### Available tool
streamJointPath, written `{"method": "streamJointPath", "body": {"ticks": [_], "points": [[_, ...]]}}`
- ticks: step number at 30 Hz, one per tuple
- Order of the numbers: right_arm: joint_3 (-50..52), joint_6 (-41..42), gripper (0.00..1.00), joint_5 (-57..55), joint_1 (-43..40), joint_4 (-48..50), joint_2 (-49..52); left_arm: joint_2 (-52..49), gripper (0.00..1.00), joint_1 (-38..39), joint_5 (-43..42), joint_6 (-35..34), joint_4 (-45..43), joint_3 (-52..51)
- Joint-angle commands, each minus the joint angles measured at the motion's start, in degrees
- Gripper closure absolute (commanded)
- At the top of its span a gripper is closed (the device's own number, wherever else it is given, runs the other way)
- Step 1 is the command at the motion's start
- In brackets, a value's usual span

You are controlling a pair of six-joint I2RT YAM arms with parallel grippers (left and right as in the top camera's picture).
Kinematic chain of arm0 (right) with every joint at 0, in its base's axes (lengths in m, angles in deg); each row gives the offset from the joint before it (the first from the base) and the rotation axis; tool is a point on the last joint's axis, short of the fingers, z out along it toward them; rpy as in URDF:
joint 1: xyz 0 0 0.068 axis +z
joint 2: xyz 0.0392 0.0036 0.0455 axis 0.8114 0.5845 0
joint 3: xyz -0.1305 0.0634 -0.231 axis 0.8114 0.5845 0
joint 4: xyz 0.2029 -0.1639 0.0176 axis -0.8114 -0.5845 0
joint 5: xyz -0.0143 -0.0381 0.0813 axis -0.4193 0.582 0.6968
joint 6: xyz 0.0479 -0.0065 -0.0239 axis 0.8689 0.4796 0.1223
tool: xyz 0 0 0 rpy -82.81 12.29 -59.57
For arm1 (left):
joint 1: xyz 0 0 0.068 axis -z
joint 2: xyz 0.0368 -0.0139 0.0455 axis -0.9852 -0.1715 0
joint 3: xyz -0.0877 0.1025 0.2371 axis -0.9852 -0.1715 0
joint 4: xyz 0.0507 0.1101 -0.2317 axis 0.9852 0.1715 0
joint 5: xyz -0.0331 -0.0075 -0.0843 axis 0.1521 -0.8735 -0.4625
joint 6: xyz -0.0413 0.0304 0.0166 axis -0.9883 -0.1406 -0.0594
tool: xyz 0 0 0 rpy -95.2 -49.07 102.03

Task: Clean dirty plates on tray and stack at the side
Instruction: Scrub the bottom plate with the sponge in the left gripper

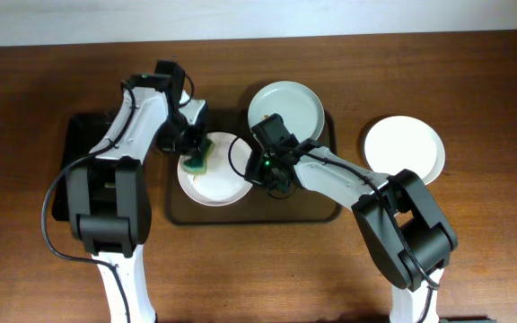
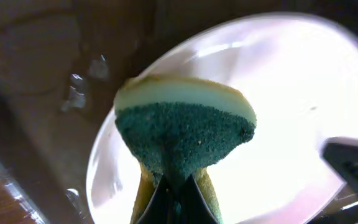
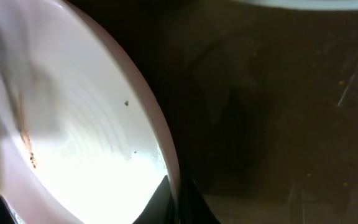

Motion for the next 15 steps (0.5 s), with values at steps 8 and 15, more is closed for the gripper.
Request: {"method": "streamJointPath", "body": {"ticks": [8,15], "points": [[-0.4,-0.7,0.93,0.3,-0.3,0.2,1.0,0.4,0.99,2.6,-23.2,12.6,-9.4,-11.8],[-0.4,-0.8,0.93,0.5,-0.3,0.2,1.0,0.4,0.99,2.3,9.9,-3.5,-19.7,-11.8]]}}
